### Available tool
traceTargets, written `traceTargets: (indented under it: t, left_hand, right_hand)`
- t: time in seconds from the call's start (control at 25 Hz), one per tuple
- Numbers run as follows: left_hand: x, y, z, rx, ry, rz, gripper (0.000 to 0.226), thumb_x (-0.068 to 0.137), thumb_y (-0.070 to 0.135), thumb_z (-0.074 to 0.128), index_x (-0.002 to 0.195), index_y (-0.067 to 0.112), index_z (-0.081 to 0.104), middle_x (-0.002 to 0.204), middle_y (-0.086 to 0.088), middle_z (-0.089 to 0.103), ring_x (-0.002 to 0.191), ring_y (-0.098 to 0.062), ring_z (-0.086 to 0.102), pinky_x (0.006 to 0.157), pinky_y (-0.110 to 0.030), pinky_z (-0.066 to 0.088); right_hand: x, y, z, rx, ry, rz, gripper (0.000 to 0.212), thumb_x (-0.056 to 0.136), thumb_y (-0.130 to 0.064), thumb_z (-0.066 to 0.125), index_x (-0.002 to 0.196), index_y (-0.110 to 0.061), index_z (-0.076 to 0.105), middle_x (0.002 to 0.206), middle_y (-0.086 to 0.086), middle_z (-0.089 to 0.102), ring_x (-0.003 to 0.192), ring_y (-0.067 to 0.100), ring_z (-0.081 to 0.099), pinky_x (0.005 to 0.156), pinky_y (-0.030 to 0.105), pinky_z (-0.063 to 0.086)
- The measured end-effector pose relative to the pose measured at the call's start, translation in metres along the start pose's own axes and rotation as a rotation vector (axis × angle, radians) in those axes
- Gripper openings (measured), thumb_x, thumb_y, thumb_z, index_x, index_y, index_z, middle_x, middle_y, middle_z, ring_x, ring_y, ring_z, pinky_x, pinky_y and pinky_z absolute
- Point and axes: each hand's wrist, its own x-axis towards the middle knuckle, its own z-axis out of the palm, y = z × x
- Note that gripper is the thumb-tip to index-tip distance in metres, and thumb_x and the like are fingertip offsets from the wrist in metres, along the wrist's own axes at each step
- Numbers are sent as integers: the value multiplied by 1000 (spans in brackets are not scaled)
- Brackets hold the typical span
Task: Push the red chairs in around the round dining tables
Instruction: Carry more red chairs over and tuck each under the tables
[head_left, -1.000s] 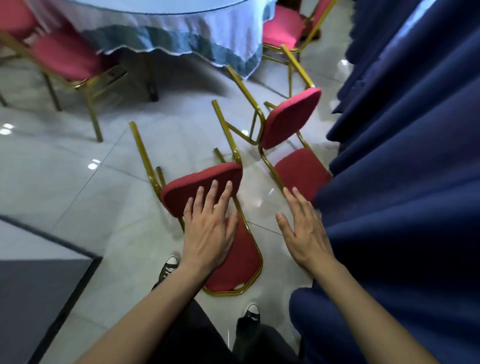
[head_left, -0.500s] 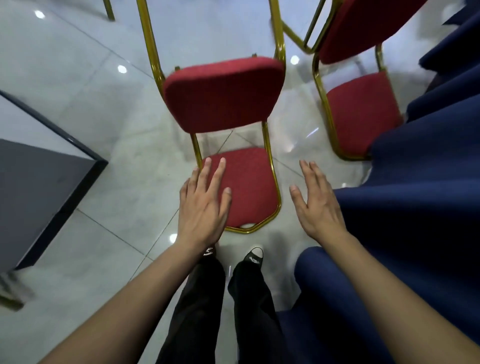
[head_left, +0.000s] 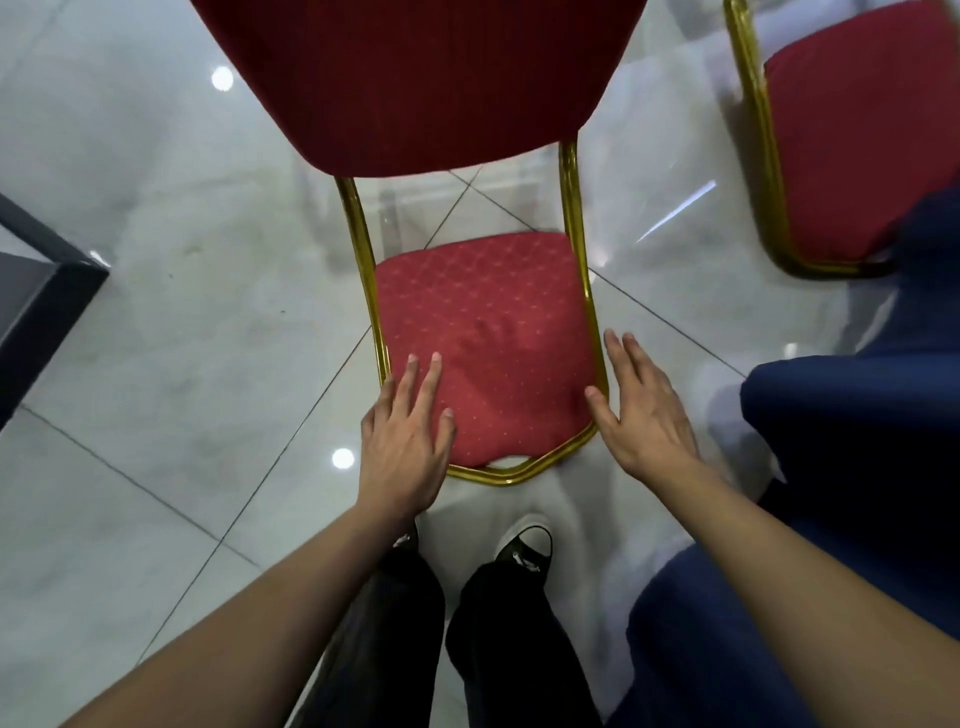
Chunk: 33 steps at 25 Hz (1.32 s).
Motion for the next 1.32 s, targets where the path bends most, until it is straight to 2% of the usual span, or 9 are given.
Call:
traceTargets:
  t: [0.2, 0.4, 0.6, 0.68, 0.84, 1.04, 1.2, 1.32]
  left_hand:
    - [51, -55, 83, 4, -68, -73, 66, 100, 62, 23, 158, 45, -4, 170, 6, 0, 155, -34, 7, 116, -63, 25]
    - [86, -86, 126, 5, -73, -132, 72, 97, 70, 31, 157, 51, -3, 169, 6, -14, 153, -45, 2, 113, -69, 24]
    - [97, -112, 141, -200, -35, -153, 73, 92, 69, 52, 152, 61, 12, 165, 3, -26, 152, -44, 10, 120, -61, 26]
    - [96, -117, 144, -239, 5, -116, 76, 90, 66, 59, 152, 60, 17, 166, 4, -26, 152, -41, 12, 121, -57, 25]
    - [96, -116, 149, -305, 55, -157, 77, 85, 69, 64, 151, 58, 25, 166, 9, -21, 152, -39, 15, 122, -54, 25]
    - [81, -117, 124, -241, 107, -203, 74, 85, 74, 59, 149, 62, 25, 167, 10, -15, 147, -44, 21, 118, -54, 26]
    - [47, -98, 62, -177, 112, -259, 73, 84, 77, 50, 150, 61, 23, 169, 4, -7, 144, -45, 26, 116, -61, 31]
    - [11, -70, 4, -195, 123, -314, 74, 86, 75, 46, 152, 59, 17, 169, 3, -1, 146, -44, 25, 115, -64, 30]
  right_hand:
    - [58, 34, 80, -46, -88, 33, 80, 99, -60, 43, 162, -39, -3, 171, 3, 4, 154, 32, 19, 123, 54, 23]
    - [88, 50, 116, 5, -123, 106, 96, 87, -70, 60, 152, -61, -9, 170, 7, -8, 147, 46, 29, 115, 61, 36]
    - [100, 64, 136, 163, -183, 127, 102, 79, -67, 71, 148, -70, -4, 158, 14, 13, 136, 48, 42, 116, 54, 39]
    - [100, 67, 138, 237, -182, 112, 103, 73, -71, 71, 146, -73, -2, 154, 14, 17, 134, 49, 44, 117, 54, 38]
    - [100, 68, 139, 355, -138, 171, 97, 68, -75, 72, 142, -78, 9, 146, 11, 21, 131, 47, 47, 119, 51, 36]
    - [80, 53, 129, 343, -120, 159, 85, 73, -80, 67, 139, -81, 12, 141, 6, 25, 129, 45, 48, 114, 53, 41]
    - [38, 17, 87, 294, -66, 162, 76, 77, -87, 54, 138, -82, 9, 138, 6, 29, 129, 42, 46, 110, 54, 44]
    - [1, -11, 35, 279, -24, 188, 67, 81, -89, 44, 140, -79, 14, 135, 5, 32, 129, 39, 46, 109, 54, 45]
